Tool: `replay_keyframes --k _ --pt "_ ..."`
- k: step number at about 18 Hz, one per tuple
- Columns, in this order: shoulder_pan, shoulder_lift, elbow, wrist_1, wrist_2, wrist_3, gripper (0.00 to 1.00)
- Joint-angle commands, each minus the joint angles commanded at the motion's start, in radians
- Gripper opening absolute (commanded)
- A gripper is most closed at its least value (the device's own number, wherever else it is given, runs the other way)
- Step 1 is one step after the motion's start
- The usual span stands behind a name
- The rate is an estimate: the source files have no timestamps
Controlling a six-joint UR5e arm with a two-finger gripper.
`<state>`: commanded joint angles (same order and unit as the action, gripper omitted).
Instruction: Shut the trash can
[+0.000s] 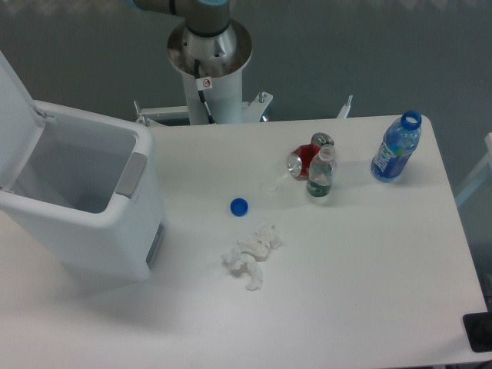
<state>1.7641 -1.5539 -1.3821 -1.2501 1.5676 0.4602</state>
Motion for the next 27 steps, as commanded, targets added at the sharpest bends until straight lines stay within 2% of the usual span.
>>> replay_keyframes --k 13,20,27 --pt "0.015 0.011 -0.005 0.003 0.126 -0.071 0.00" --pt "0.109 -0.015 -0.018 0.026 0.120 -0.077 0.00" --pt "0.170 -0.021 -0.052 0.028 0.104 -0.066 0.00"
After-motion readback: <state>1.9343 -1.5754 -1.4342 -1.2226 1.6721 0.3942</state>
